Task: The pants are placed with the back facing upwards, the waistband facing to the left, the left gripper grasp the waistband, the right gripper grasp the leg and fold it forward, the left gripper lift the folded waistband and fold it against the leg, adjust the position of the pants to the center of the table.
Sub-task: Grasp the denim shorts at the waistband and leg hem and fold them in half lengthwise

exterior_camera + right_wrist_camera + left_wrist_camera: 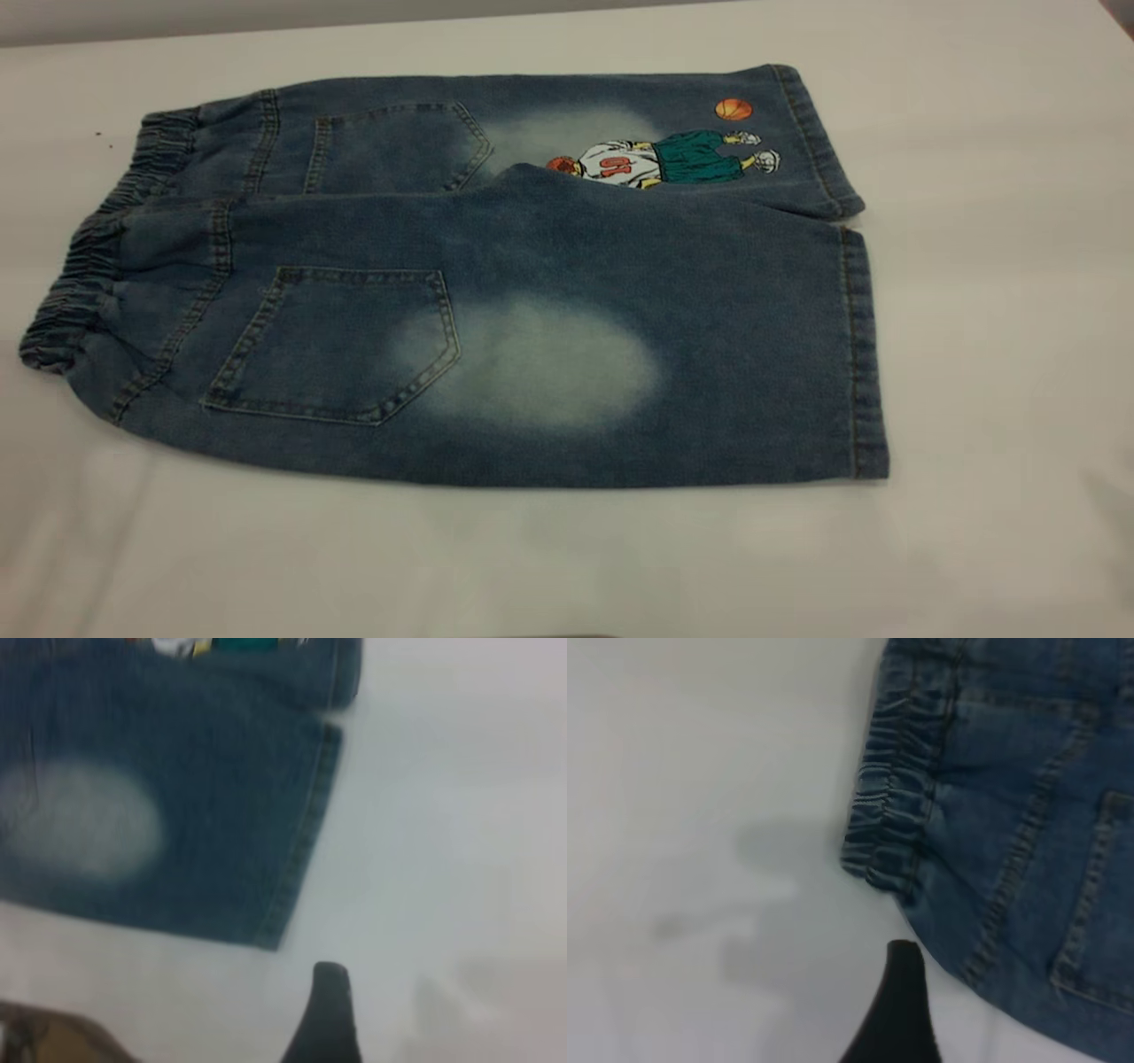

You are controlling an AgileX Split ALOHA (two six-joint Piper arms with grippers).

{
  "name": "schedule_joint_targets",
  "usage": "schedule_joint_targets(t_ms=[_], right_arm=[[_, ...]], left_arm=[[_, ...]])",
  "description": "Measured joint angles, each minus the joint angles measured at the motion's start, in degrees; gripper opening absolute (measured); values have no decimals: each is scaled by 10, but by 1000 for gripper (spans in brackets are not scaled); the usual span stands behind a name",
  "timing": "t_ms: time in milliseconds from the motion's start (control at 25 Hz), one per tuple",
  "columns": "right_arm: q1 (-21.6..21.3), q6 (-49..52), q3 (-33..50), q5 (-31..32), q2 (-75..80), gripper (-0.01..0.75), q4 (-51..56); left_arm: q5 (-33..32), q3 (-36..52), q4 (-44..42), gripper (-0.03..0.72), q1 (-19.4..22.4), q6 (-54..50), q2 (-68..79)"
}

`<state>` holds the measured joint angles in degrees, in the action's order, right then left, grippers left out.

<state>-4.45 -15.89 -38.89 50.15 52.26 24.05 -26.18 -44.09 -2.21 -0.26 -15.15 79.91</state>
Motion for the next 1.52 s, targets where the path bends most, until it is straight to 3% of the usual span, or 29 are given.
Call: schedule_joint_targets(t_ms=[320,840,1000,1280,1520], right_arm=[[0,-43,0,-3,23,549,25],[0,-44,0,-9,24,549,25],[0,-44,0,-9,24,549,26],[0,-44,0,-9,24,549,26],[0,-47,0,-9,24,549,26]], left_arm=[[23,-86,-4,584,0,42,239],[-8,-89,-52,571,5,41,284],[-2,-89,-76,571,35,24,310],[73,-90,-85,571,48,27,349],[87,-94,-70,554,46,29,373]])
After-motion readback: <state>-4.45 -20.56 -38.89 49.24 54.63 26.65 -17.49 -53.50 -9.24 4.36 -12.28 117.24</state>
